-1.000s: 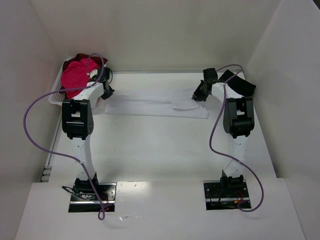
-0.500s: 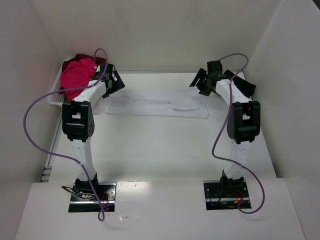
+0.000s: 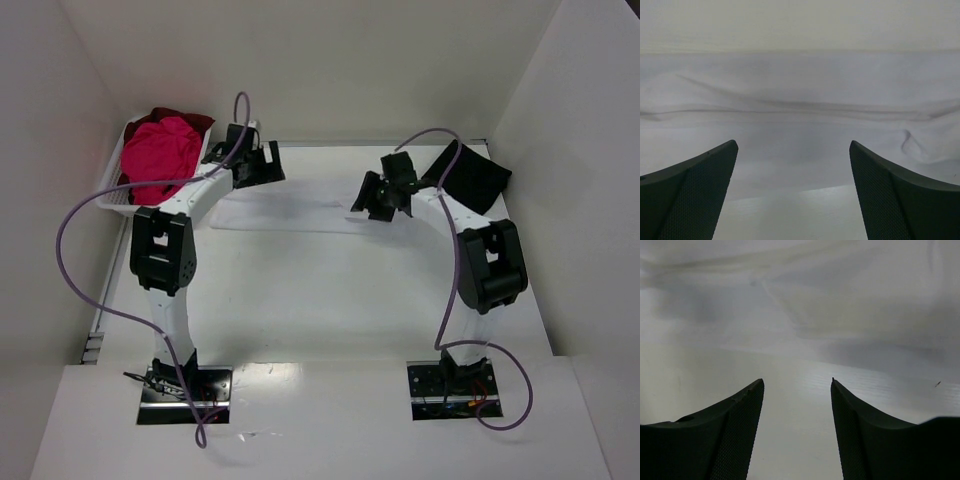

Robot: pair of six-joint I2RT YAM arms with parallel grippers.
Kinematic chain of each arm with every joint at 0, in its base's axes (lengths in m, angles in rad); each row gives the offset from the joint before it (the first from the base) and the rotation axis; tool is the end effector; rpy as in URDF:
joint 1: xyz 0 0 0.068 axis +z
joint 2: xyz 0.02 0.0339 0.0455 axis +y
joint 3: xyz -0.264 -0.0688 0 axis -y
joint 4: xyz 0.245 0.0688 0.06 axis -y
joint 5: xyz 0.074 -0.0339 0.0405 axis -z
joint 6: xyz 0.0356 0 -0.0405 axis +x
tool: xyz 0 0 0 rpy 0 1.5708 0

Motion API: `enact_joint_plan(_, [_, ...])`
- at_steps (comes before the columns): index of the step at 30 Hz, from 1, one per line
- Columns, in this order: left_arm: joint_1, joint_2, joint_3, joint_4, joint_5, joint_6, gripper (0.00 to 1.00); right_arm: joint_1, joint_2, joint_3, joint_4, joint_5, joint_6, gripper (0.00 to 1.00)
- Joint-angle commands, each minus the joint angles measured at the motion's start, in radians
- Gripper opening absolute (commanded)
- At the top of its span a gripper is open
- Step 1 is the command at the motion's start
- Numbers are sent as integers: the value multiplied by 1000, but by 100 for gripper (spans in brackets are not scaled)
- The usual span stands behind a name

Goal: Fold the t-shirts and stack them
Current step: Fold the other side of the tshirt into a rectangle

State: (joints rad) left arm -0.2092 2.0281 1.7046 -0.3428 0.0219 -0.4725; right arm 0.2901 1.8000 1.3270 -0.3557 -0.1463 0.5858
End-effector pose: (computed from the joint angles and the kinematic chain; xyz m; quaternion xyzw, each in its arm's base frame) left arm 0.4636 -0.0992 0.2616 -0.1133 0.8923 -0.1554 0.4085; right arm 0.3811 0.1192 0.2319 0.1107 0.9232 0.2150 0.2986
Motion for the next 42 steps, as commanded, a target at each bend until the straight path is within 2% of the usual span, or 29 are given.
enact_joint_plan(1, [-41, 35, -34, -18, -42, 64, 100, -6, 16, -54, 26, 63, 12, 61])
enact_joint_plan(8, [-50, 84, -46, -5, -20, 64, 100, -6, 56, -64, 44, 114, 22, 61])
enact_joint_plan(18, [-50, 164, -5, -38, -51, 74, 100, -6, 182, 31, 44, 166, 40, 61])
enact_joint_plan(25, [-19, 202, -14, -38, -40, 64, 100, -6, 191, 40, 73, 191, 51, 61])
enact_joint_plan(37, [-19, 253, 7, -74, -10, 55, 100, -25, 274, 175, 76, 231, 51, 61])
enact_joint_plan(42, [-19, 262, 18, -74, 13, 55, 100, -34, 337, 285, 77, 260, 42, 60])
